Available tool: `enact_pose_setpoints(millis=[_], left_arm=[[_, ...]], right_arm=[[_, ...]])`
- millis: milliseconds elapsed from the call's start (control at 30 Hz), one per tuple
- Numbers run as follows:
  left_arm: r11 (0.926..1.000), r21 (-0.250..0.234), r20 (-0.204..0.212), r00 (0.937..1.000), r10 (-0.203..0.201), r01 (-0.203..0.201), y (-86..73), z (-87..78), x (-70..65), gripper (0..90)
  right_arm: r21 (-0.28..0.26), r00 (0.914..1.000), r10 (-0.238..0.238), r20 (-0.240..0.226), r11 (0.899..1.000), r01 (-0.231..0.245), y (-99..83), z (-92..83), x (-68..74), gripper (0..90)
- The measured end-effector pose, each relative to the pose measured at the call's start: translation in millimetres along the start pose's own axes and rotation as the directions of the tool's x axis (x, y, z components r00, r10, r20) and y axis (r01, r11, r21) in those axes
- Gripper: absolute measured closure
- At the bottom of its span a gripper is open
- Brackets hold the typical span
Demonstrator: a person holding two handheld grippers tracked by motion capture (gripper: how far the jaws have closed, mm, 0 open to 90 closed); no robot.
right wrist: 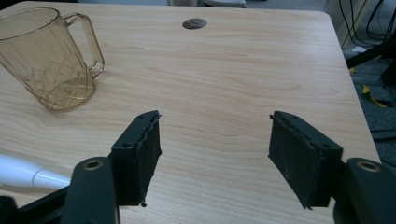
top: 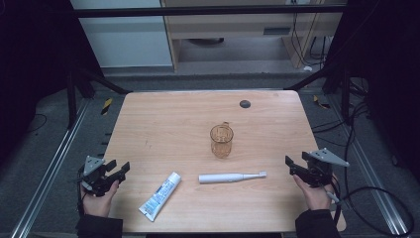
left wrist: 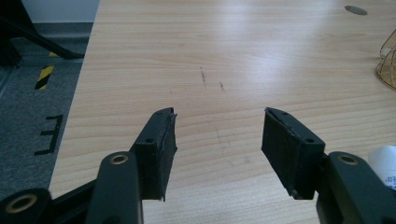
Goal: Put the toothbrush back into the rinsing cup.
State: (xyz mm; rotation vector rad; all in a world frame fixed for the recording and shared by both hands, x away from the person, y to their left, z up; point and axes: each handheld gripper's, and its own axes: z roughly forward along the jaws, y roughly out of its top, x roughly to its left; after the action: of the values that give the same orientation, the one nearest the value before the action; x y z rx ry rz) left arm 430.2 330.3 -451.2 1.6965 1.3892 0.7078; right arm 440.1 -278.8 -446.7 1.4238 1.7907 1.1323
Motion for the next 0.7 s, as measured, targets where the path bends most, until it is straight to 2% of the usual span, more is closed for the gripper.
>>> enact_pose_setpoints(millis=[100, 133, 300, 433, 467, 500, 600, 667, 700], left_arm=[[0.9999, 0.003, 0.004, 0.9999, 0.010, -0.010, -1.3, 0.9, -1.6, 44.8], [0.9998, 0.008, 0.004, 0.9998, 0.017, -0.017, -2.3, 1.3, -2.6, 45.3], [0.9993, 0.028, 0.000, 0.9997, 0.026, -0.026, -4.5, 2.2, -3.2, 46.4], [0.9987, 0.040, -0.005, 0.9995, 0.033, -0.032, -5.3, 3.2, -4.3, 48.6], [0.9987, 0.040, -0.005, 0.9995, 0.033, -0.032, -5.3, 3.2, -4.3, 49.8], [0.9984, 0.044, -0.002, 0.9994, 0.035, -0.035, -5.3, 4.1, -5.3, 50.7], [0.9978, 0.051, -0.002, 0.9991, 0.043, -0.043, -5.2, 4.8, -6.8, 52.8], [0.9971, 0.057, -0.002, 0.9987, 0.050, -0.050, -5.1, 5.4, -8.2, 54.0], [0.9967, 0.061, 0.003, 0.9986, 0.053, -0.053, -5.6, 5.8, -9.3, 54.9]], right_arm=[[0.006, 0.9999, -0.013, -0.009, 1.000, 0.013, 1.9, -1.1, 3.7, 35.4], [0.010, 0.9992, -0.039, -0.013, 0.999, 0.039, 3.5, -1.2, 7.4, 35.5], [0.026, 0.9971, -0.043, -0.062, 0.999, 0.045, 7.5, -0.3, 20.1, 39.3], [0.039, 0.9926, -0.090, -0.082, 0.995, 0.093, 11.1, 3.0, 30.9, 45.7], [0.039, 0.9926, -0.090, -0.082, 0.995, 0.093, 11.1, 3.0, 30.9, 45.7], [0.044, 0.9883, -0.103, -0.112, 0.993, 0.109, 11.2, 5.5, 36.1, 47.5], [0.050, 0.9832, -0.112, -0.144, 0.991, 0.121, 11.0, 11.0, 42.3, 50.2], [0.052, 0.9817, -0.121, -0.147, 0.990, 0.130, 11.3, 13.1, 44.5, 51.4], [0.062, 0.9771, -0.129, -0.169, 0.988, 0.141, 11.8, 16.8, 50.0, 53.4]])
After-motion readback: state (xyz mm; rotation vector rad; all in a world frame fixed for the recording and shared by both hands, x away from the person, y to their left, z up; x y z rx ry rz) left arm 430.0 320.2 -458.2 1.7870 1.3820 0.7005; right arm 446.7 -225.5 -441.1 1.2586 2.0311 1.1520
